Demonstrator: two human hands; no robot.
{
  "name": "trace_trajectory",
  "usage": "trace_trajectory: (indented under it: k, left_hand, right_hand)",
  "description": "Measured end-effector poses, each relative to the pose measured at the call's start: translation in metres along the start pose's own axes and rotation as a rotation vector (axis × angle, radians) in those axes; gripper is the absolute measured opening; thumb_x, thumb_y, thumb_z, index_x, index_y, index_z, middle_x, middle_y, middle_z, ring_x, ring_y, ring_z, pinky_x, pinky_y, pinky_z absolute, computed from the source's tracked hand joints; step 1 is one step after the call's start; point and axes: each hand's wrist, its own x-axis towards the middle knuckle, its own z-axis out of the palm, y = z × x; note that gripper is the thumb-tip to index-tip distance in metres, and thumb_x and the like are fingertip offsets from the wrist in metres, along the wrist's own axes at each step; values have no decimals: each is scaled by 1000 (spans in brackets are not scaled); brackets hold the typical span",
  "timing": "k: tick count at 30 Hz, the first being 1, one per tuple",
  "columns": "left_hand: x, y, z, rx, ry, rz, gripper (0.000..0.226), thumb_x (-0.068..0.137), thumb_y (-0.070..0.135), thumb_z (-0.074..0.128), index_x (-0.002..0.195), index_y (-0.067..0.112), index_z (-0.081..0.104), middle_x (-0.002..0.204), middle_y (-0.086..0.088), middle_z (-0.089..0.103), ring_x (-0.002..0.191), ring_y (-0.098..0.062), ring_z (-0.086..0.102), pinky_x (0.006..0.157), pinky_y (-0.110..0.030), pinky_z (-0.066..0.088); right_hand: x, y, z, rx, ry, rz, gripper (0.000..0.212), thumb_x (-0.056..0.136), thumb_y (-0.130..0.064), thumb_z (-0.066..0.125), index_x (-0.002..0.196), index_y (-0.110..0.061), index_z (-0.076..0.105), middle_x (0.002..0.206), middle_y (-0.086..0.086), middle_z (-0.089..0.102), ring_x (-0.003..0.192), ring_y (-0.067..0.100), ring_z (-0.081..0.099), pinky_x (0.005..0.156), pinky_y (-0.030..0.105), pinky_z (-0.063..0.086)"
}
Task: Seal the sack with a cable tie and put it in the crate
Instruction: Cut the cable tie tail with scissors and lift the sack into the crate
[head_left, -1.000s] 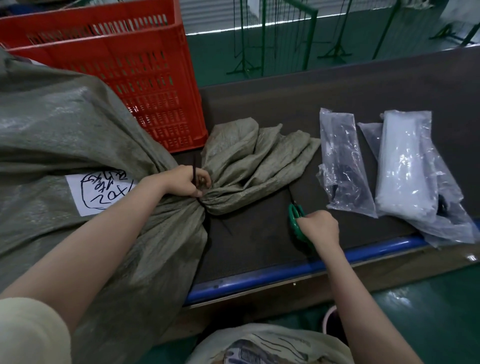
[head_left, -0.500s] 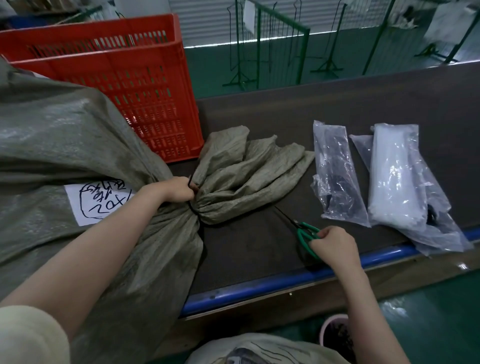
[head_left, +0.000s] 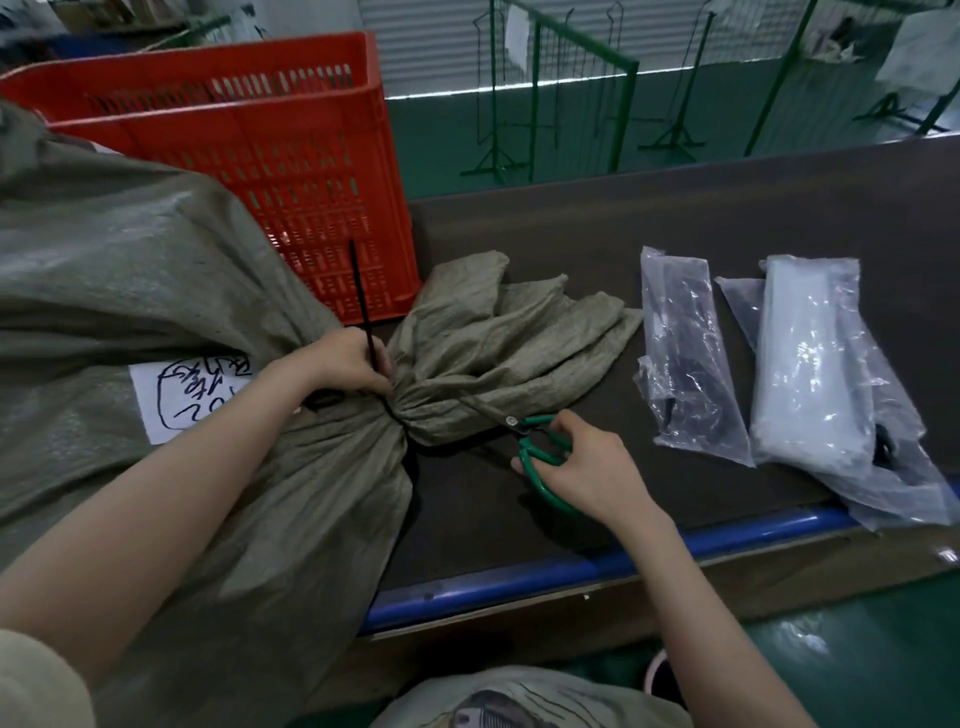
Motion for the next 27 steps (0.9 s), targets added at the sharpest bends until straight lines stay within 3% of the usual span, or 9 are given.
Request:
trace_trajectory:
  k: [2, 5, 8, 10, 13, 19, 27]
  left_hand:
    - [-5, -2, -9, 36, 44, -8, 13, 76, 25, 72, 84, 15, 69, 87, -1, 67, 89, -15, 59, 77, -25, 42]
    - [-9, -4, -18, 95, 136, 2, 31, 75, 34, 72, 99, 14, 69, 108, -8, 69, 104, -24, 60, 82, -25, 42]
    - [-14, -1, -20, 120, 145, -1, 37, 76, 35, 70, 104, 11, 68, 112, -9, 68, 106, -25, 59, 88, -28, 48]
    - [-17, 4, -22, 96, 122, -9, 33, 78, 34, 69, 101, 10, 69, 102, -7, 70, 93, -21, 62, 77, -29, 51]
    - [-21, 10, -25, 110, 110, -30, 31, 81, 34, 66, 90, 4, 71, 79, -5, 64, 74, -15, 56, 52, -17, 38]
    - [-23, 14, -26, 136, 97, 10, 26, 82, 34, 65, 78, 9, 69, 70, 1, 61, 67, -12, 55, 52, -17, 36]
    - [-22, 14, -28, 175, 89, 37, 32, 81, 35, 67, 55, 21, 53, 59, 8, 53, 58, -6, 49, 50, -19, 32]
  right_hand:
    - [10, -6, -3, -21, 10, -61, 54, 69, -55, 67, 104, -15, 57, 105, 9, 68, 100, 26, 62, 81, 34, 52]
    - [29, -17, -5, -72, 12, -159, 51, 69, -55, 67, 99, -14, 62, 98, 6, 70, 93, 25, 64, 74, 32, 53]
    - [46, -31, -4, -113, -15, -254, 51, 70, -56, 64, 95, -12, 62, 91, 4, 68, 89, 24, 64, 69, 30, 49]
    - [56, -37, -1, -173, -41, -309, 52, 72, -55, 62, 98, -10, 61, 97, 6, 68, 94, 25, 63, 72, 31, 50]
    - [66, -40, 2, -264, -64, -365, 55, 74, -57, 59, 103, -10, 59, 105, 8, 66, 100, 27, 60, 80, 35, 50]
    - [77, -41, 8, -286, -84, -416, 50, 77, -52, 57, 103, -9, 59, 103, 10, 66, 99, 27, 60, 81, 35, 48]
    - [84, -44, 6, -260, -79, -454, 50, 74, -56, 62, 97, -11, 61, 97, 7, 68, 93, 26, 62, 68, 28, 40]
